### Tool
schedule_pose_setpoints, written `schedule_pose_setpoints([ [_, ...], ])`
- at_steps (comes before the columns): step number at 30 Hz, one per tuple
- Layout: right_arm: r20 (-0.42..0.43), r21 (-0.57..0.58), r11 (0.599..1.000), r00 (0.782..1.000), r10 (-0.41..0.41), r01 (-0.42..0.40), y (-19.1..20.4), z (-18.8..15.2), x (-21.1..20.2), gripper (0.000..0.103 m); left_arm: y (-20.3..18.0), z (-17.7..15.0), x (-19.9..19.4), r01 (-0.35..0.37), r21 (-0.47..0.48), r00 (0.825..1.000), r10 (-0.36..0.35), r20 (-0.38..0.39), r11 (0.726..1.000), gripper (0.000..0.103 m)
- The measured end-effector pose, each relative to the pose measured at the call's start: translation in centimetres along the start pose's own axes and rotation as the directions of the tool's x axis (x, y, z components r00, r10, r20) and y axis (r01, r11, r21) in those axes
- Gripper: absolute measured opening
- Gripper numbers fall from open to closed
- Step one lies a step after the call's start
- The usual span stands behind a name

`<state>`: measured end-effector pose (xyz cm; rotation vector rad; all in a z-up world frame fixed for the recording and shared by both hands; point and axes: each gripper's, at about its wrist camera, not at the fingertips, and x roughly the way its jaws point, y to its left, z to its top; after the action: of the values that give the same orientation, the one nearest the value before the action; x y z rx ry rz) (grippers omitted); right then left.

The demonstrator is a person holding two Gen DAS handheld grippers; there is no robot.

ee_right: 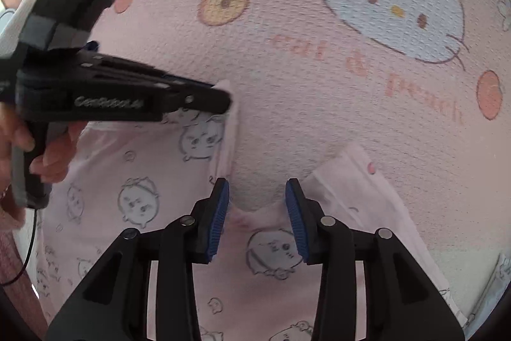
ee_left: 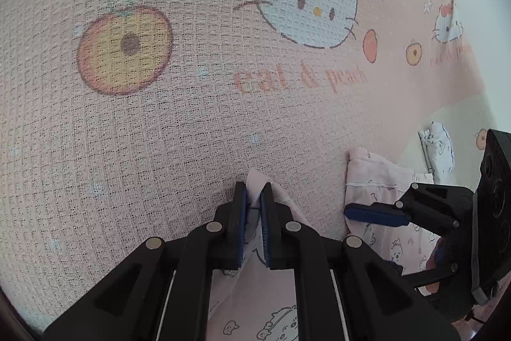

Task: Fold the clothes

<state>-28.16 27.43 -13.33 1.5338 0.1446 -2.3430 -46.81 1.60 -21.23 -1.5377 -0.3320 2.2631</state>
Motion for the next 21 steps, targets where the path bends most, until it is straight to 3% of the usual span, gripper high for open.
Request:
schedule_pose_setpoints([
  [7, -0.017, -0.051, 0.999, 1.000, -0.013, 0.013, 1.0, -0.8, -0.1, 0.039, -0.1, 0.0, 0.2, -0.002, -0.001, 1.000, 0.002, -0.001, 1.000, 0.010],
  [10, -0.038, -0.131, 0.988, 0.996, -0.086, 0.080, 2.2, -0.6, 0.3, 0.039, -0.3, 0.0, 0.2, -0.013, 0.007, 1.000, 0.013, -0.003, 1.000, 0.010],
  [13, -0.045, -0.178, 0.968, 0.981, -0.190, 0.179, 3.2, -0.1, 0.6, 0.054, -0.9, 0.0, 0.0, -0.042, 0.022, 0.999, 0.042, 0.005, 0.999, 0.010],
  [14, -0.041, -0.180, 0.963, 0.977, -0.211, 0.200, 3.2, -0.2, 0.6, 0.055, -1.3, -0.1, -0.3, -0.063, 0.030, 0.998, 0.062, 0.016, 0.998, 0.010],
  [16, -0.019, -0.135, 0.957, 0.965, -0.260, 0.255, 2.7, -0.3, 0.3, 0.055, -2.0, -0.4, -1.6, -0.118, 0.054, 0.990, 0.113, 0.080, 0.992, 0.011],
  [17, 0.013, -0.101, 0.942, 0.947, -0.321, 0.321, 2.1, -0.3, -0.1, 0.049, -2.4, -0.7, -2.6, -0.142, 0.069, 0.983, 0.133, 0.124, 0.987, 0.012],
  [18, 0.034, -0.057, 0.914, 0.916, -0.401, 0.402, 1.3, -0.4, -0.4, 0.033, -2.9, -0.9, -3.6, -0.162, 0.085, 0.975, 0.146, 0.169, 0.983, 0.013],
  [19, 0.039, 0.006, 0.910, 0.909, -0.414, 0.414, 0.0, -0.5, -0.8, 0.026, -3.3, -1.2, -4.6, -0.176, 0.100, 0.967, 0.153, 0.204, 0.979, 0.014],
  [21, 0.037, 0.146, 0.943, 0.951, -0.307, 0.299, -2.3, -0.8, -1.9, 0.028, -4.1, -1.6, -5.4, -0.188, 0.162, 0.964, 0.150, 0.221, 0.969, 0.023],
])
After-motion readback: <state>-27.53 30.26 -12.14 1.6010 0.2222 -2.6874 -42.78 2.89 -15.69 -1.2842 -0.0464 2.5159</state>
